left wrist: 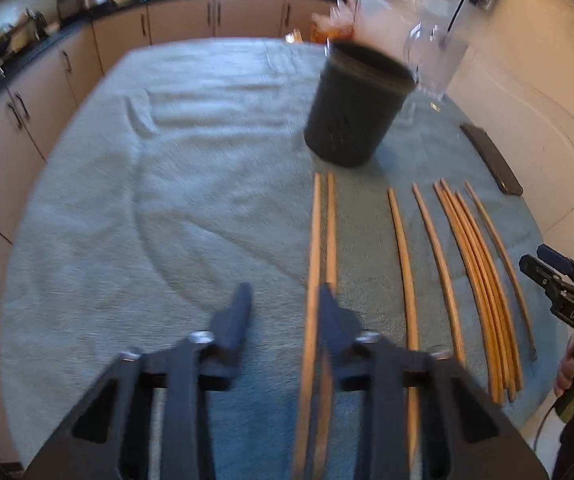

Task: Organize utensils
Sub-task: 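Lower both tools toward the row of wooden chopsticks, then close the left tool on one chopstick while the right tool grasps another, then lift both held chopsticks upright over the black holder cup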

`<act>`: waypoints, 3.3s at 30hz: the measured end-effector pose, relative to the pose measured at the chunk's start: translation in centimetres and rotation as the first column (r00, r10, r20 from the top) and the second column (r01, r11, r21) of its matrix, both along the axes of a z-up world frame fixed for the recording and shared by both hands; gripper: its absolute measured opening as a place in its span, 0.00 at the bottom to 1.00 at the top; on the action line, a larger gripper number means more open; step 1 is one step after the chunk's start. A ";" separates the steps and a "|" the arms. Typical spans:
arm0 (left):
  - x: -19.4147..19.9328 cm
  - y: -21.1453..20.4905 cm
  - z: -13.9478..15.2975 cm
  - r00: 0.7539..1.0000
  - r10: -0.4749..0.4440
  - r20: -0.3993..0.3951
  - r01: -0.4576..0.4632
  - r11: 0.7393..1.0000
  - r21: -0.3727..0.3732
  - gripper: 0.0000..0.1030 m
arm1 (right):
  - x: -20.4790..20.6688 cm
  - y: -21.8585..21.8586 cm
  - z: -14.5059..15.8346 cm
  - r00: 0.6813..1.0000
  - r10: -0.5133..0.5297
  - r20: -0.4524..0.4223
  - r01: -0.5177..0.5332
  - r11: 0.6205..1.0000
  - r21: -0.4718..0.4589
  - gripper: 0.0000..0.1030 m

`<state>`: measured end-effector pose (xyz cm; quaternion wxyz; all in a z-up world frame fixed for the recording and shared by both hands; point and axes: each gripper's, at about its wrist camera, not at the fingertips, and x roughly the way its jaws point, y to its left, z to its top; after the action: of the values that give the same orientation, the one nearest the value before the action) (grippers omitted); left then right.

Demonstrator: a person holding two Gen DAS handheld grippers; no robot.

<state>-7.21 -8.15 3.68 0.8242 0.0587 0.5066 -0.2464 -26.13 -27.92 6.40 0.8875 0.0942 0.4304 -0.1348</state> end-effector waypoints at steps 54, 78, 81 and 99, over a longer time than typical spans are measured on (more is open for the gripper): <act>6.9 -5.1 -1.1 0.994 -0.057 -0.097 0.072 0.985 0.159 0.06 | 13.5 -3.5 -1.9 0.925 0.168 -0.342 -0.144 0.985 0.095 0.06; -7.7 2.4 11.8 0.942 0.020 0.336 0.034 0.987 -0.155 0.06 | -2.0 0.4 10.9 0.963 0.096 0.250 -0.119 0.990 0.080 0.06; -8.5 3.1 12.4 0.942 0.022 0.336 0.041 0.983 -0.179 0.06 | -3.7 1.4 12.5 0.949 0.113 0.295 -0.136 0.989 0.056 0.06; -7.4 2.9 17.0 0.911 0.075 0.405 0.048 0.958 -0.284 0.06 | -3.5 3.7 18.5 0.885 0.191 0.425 -0.181 0.981 -0.064 0.06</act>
<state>-14.64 -5.27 20.65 0.9136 -0.0147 0.2807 -0.2936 -29.65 -24.22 24.95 0.9702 0.0700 0.2301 -0.0299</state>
